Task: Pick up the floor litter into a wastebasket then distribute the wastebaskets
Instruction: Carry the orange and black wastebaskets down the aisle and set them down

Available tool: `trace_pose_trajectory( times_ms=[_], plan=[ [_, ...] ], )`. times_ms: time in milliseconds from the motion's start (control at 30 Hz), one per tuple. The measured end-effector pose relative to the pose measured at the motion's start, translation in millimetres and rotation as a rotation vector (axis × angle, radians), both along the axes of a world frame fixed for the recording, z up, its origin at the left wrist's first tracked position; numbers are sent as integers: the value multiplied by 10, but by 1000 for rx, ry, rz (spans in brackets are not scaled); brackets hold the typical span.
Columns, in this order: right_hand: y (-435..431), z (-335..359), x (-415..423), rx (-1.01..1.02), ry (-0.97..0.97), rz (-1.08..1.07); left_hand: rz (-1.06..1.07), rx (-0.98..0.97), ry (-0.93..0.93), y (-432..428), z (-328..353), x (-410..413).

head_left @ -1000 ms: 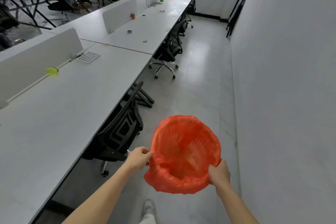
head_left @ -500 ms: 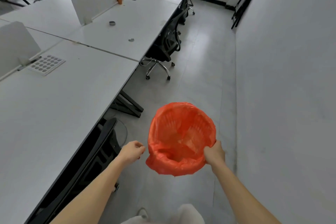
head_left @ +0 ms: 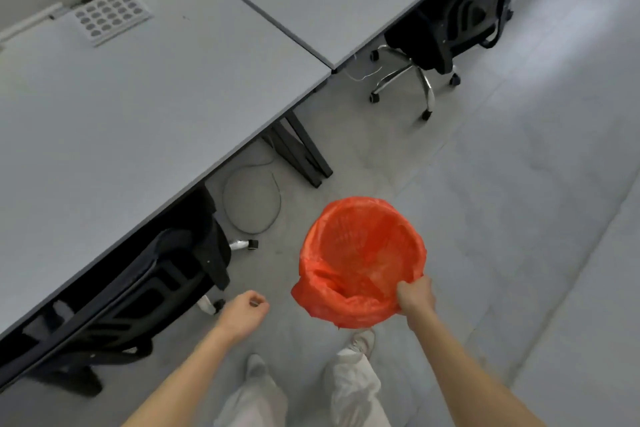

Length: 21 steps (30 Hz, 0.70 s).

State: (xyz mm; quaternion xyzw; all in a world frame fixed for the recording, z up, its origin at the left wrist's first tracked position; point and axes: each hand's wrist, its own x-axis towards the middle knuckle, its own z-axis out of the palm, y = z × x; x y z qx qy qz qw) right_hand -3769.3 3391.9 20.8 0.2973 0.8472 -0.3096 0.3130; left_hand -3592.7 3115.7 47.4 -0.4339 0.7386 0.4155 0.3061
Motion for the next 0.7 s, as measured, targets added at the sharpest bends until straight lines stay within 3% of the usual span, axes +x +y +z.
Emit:
trace_pose_trajectory(
  times_ms=[267, 433, 567, 700],
  plan=[
    [-241, -1516, -1031, 20, -39, 125, -100, 44, -83, 319, -1376, -775],
    [-347, -2845, -1333, -59, -10, 55, -257, -136, -2, 378, -2449, -1458],
    [-458, -3297, -1389, -85, 2, 9, -418, -341, 83, 388, -2991, -1801],
    [-424, -3695, -1396, -80, 32, 16, -624, -401, 23, 360, -3450, -1948]
  ],
)
